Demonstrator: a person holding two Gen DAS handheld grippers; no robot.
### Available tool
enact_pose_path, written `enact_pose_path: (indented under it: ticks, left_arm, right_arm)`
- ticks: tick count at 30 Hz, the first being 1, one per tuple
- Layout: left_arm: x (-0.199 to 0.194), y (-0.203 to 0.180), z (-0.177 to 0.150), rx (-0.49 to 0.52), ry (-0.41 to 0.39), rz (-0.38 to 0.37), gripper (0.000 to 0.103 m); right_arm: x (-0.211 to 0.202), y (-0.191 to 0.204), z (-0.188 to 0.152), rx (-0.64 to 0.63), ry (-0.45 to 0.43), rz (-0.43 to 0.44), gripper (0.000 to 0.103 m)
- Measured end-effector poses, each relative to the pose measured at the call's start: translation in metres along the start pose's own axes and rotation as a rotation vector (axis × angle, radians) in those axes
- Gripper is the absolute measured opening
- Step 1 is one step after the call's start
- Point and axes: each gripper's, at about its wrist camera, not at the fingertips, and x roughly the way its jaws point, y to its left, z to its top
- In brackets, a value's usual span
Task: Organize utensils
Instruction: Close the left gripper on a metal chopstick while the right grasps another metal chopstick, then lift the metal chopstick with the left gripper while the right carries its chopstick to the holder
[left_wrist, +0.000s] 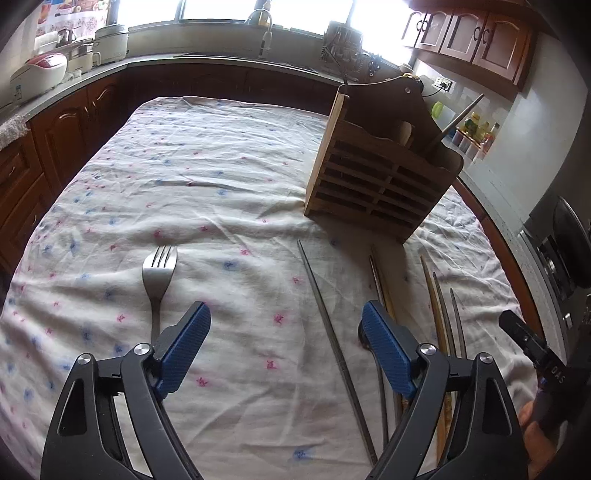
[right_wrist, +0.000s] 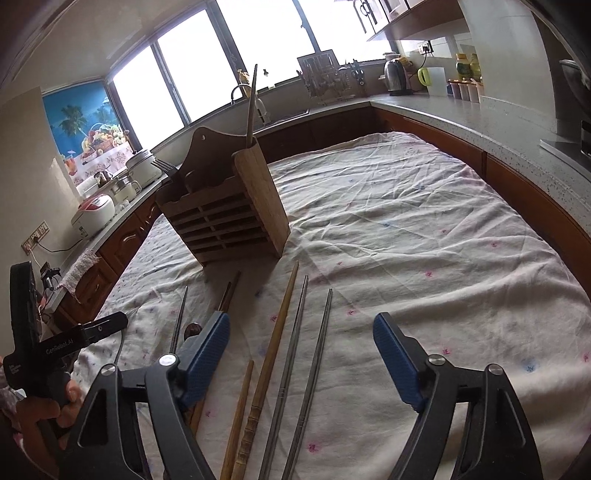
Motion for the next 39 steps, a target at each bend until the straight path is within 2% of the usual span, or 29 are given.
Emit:
enact_pose_path:
  ticks: [4, 8, 12, 18, 23, 27, 29, 31, 39]
  left_arm:
    - [0.016, -0.008, 0.010, 0.033, 0.032, -0.007, 0.074]
    - [0.034, -0.017, 0.022, 0.062, 0.077, -0.014, 0.063]
    - [0.055, -0.022, 0.031, 0.087, 0.112, 0.006, 0.056]
    - [0.089, -0.023, 0.035, 0.102, 0.193, 0.031, 0.030]
    - [0.092, -0.036, 0.032, 0.187, 0.177, 0.064, 0.030]
    - [0.092, -0.050, 0.025, 0.258, 0.167, 0.074, 0.016]
    - [0.092, -0.053, 0.024, 0.272, 0.167, 0.057, 0.009]
    - [0.092, -0.054, 0.025, 0.269, 0.168, 0.048, 0.007]
    - [0.078, -0.043, 0.029, 0.224, 0.159, -0.017, 0.004]
  right_arm:
    - [0.019, -0.003, 0.003, 0.005, 0.060, -0.020, 0.050]
    - [0.038, -0.005, 0.008, 0.003, 0.114, -0.042, 0.038]
    - [0.050, -0.006, 0.013, -0.007, 0.141, -0.055, 0.034]
    - [0.069, -0.009, 0.018, -0.019, 0.189, -0.081, 0.025]
    - [0.080, -0.007, 0.016, -0.059, 0.205, -0.116, 0.019]
    - [0.084, 0.004, 0.014, -0.130, 0.204, -0.162, 0.017]
    - [0.086, 0.007, 0.014, -0.149, 0.206, -0.169, 0.013]
    - [0.087, 0.006, 0.015, -0.145, 0.208, -0.159, 0.008]
    - [0.080, -0.002, 0.019, -0.061, 0.208, -0.076, 0.004]
